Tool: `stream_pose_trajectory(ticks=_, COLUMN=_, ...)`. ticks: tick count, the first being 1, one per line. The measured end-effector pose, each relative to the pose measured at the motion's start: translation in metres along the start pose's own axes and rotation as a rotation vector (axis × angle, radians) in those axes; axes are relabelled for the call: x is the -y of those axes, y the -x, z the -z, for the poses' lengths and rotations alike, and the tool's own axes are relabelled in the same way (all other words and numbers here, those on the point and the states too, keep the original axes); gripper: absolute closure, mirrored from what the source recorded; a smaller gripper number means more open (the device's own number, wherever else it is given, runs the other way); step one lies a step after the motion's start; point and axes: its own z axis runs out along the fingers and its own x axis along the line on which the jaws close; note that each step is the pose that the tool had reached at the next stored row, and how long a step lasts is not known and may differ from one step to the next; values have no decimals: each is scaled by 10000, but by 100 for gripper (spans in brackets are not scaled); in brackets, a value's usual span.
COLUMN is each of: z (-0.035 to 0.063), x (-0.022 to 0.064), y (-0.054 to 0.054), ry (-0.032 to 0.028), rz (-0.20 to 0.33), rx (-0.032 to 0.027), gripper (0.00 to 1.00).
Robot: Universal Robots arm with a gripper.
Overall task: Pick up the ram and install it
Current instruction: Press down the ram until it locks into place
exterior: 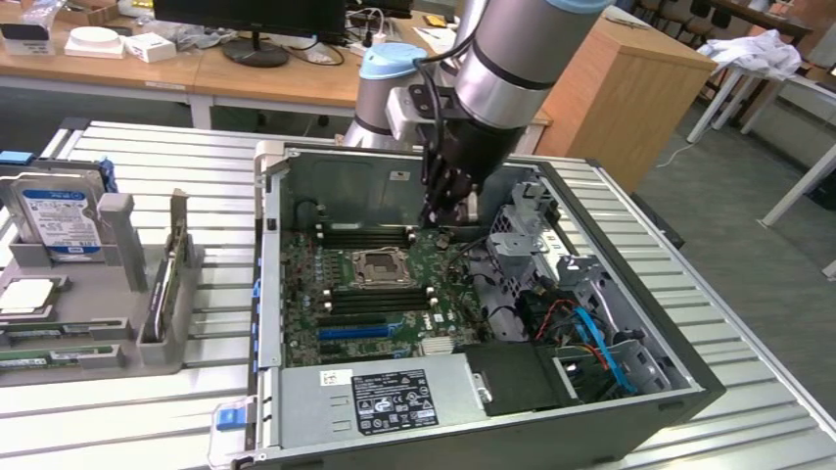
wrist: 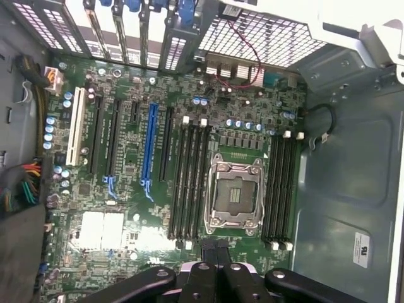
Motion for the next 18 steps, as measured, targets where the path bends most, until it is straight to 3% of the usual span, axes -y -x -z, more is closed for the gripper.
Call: stream_pose_trajectory(ticks=18, z=262, x=-6, y=60, ry=-1, rz=-2, rx=0, gripper=90)
